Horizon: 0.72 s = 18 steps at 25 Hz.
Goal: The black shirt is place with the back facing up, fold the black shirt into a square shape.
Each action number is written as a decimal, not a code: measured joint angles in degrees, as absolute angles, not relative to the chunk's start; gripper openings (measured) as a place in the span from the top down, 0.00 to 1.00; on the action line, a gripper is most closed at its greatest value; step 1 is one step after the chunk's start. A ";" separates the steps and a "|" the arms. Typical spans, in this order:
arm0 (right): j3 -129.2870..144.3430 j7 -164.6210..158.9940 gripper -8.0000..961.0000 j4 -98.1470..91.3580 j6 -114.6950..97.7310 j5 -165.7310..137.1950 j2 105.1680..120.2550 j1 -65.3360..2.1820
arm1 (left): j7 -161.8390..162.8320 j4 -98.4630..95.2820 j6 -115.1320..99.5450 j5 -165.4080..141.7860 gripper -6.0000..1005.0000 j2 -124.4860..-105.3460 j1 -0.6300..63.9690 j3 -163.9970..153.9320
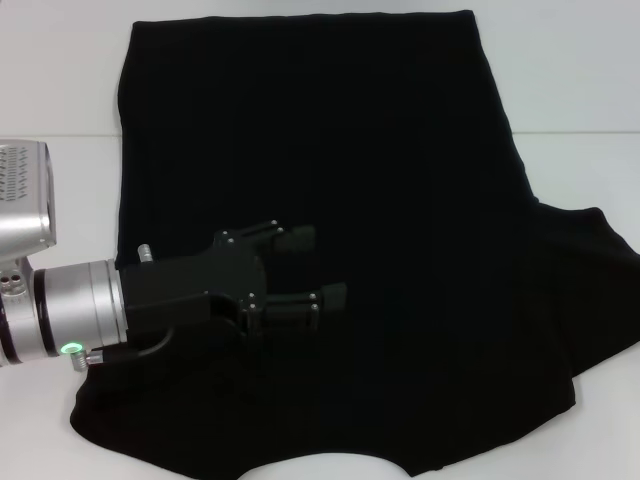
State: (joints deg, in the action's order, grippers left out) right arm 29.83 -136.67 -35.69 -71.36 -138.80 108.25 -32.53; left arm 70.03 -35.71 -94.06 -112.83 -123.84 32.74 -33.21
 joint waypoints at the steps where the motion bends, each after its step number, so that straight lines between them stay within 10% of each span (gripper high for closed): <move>1: 29.83 -136.67 0.95 -35.69 -71.35 -138.80 108.19 -32.51 | 70.00 -35.66 -94.03 -112.83 0.14 -123.84 32.75 -33.21; 18: 30.22 -136.66 0.90 -37.08 -71.23 -139.00 107.54 -35.54 | 70.22 -35.24 -93.25 -112.79 0.14 -123.93 33.05 -33.77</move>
